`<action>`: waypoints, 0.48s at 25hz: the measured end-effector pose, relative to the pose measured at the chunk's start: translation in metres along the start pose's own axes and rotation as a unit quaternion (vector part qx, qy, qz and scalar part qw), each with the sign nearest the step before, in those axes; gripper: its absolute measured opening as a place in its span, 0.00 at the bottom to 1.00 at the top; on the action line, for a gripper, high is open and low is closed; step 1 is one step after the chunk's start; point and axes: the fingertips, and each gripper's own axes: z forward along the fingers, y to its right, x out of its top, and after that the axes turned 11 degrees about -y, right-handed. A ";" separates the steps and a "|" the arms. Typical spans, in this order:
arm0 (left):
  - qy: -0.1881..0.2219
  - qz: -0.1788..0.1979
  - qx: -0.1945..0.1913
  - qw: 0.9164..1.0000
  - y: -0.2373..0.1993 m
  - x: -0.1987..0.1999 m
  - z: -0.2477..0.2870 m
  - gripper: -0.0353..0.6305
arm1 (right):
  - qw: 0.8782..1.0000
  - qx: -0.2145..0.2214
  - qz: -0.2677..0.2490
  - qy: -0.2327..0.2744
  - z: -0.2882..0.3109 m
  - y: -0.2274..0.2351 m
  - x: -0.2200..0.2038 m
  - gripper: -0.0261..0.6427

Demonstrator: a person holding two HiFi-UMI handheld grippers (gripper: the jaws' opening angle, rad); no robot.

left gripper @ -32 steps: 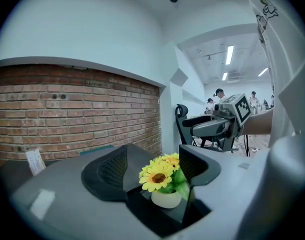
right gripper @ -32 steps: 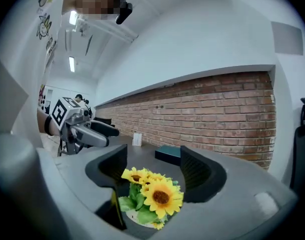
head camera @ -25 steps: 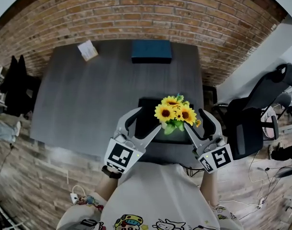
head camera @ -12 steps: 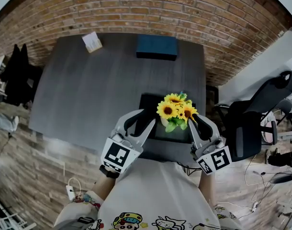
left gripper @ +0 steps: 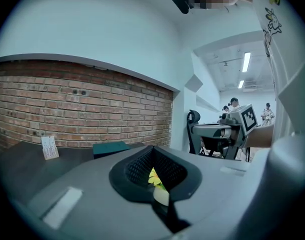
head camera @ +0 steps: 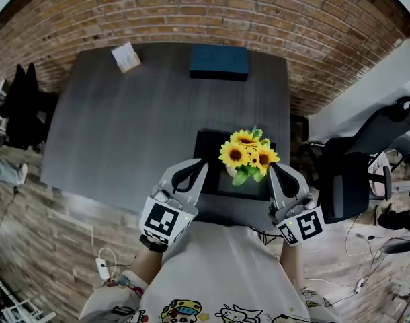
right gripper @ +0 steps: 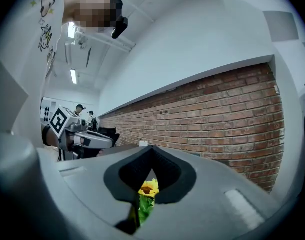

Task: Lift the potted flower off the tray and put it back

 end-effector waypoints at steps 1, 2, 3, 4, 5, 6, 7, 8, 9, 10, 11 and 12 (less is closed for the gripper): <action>-0.001 0.000 0.000 1.000 -0.001 0.000 0.001 0.05 | 1.000 0.000 0.000 -0.002 0.001 0.001 -0.001 0.04; -0.003 0.000 0.001 1.000 -0.002 -0.001 0.002 0.05 | 1.000 0.000 0.000 -0.004 0.002 0.001 -0.002 0.04; -0.004 -0.001 0.001 1.000 -0.002 -0.003 0.003 0.05 | 1.000 0.000 0.001 -0.005 0.002 0.002 -0.003 0.04; -0.006 -0.002 0.002 1.000 -0.003 -0.004 0.004 0.05 | 1.000 0.001 0.003 -0.006 0.002 0.003 -0.004 0.04; -0.006 -0.002 0.002 1.000 -0.003 -0.003 0.004 0.05 | 1.000 0.001 0.005 -0.006 0.003 0.005 -0.004 0.04; -0.005 -0.001 0.001 1.000 -0.004 -0.002 0.005 0.05 | 1.000 0.000 0.007 -0.006 0.003 0.006 -0.004 0.04; -0.004 -0.001 0.001 1.000 -0.004 -0.002 0.006 0.05 | 1.000 -0.001 0.008 -0.005 0.002 0.007 -0.004 0.04; -0.004 -0.002 0.002 1.000 -0.005 -0.001 0.006 0.05 | 1.000 -0.002 0.009 -0.005 0.003 0.008 -0.004 0.04; -0.004 -0.003 0.004 1.000 -0.006 -0.001 0.006 0.05 | 1.000 -0.002 0.010 -0.005 0.003 0.009 -0.004 0.04; -0.004 -0.004 0.006 1.000 -0.007 -0.002 0.006 0.05 | 1.000 -0.002 0.011 -0.006 0.003 0.009 -0.004 0.04; -0.005 -0.006 0.007 1.000 -0.008 -0.003 0.006 0.05 | 1.000 -0.002 0.011 -0.007 0.004 0.010 -0.005 0.04; -0.007 -0.008 0.009 1.000 -0.009 -0.004 0.006 0.05 | 1.000 -0.002 0.011 -0.008 0.005 0.010 -0.005 0.04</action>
